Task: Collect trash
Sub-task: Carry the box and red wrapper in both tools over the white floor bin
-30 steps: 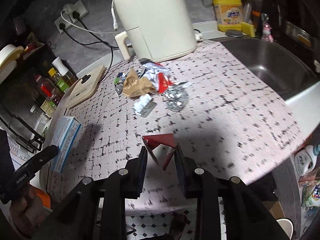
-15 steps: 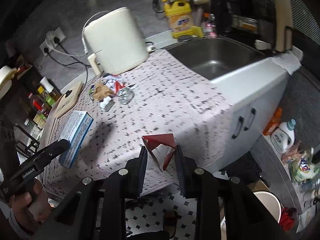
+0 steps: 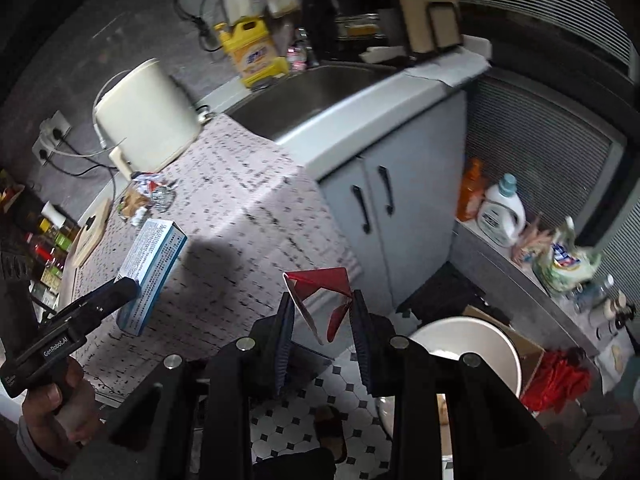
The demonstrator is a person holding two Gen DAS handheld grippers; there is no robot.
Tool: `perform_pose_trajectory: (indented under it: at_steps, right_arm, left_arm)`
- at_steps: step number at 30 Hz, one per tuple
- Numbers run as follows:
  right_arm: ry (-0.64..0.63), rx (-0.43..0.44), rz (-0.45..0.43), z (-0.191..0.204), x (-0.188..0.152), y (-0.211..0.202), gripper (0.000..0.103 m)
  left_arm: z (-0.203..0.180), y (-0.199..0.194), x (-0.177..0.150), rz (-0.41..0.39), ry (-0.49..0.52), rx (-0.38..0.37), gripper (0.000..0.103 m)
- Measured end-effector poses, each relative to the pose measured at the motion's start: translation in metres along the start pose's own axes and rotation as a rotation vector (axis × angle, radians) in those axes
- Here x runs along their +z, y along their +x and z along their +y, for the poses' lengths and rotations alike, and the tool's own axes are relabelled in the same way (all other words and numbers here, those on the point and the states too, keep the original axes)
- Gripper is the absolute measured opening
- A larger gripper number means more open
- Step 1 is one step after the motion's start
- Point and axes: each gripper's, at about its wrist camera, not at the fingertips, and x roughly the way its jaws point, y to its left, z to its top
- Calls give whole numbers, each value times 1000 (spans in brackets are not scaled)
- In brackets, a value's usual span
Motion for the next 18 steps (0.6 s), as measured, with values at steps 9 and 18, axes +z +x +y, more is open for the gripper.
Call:
perform_pose_trajectory:
  at_steps: [9, 18]
  right_arm:
    - [72, -76, 21, -61, -32, -21, 63]
    - [151, -157, 28, -126, -62, -52, 65]
  left_arm:
    - [-61, 33, -19, 71, 52, -69, 65]
    - [-117, 68, -50, 145, 76, -136, 65]
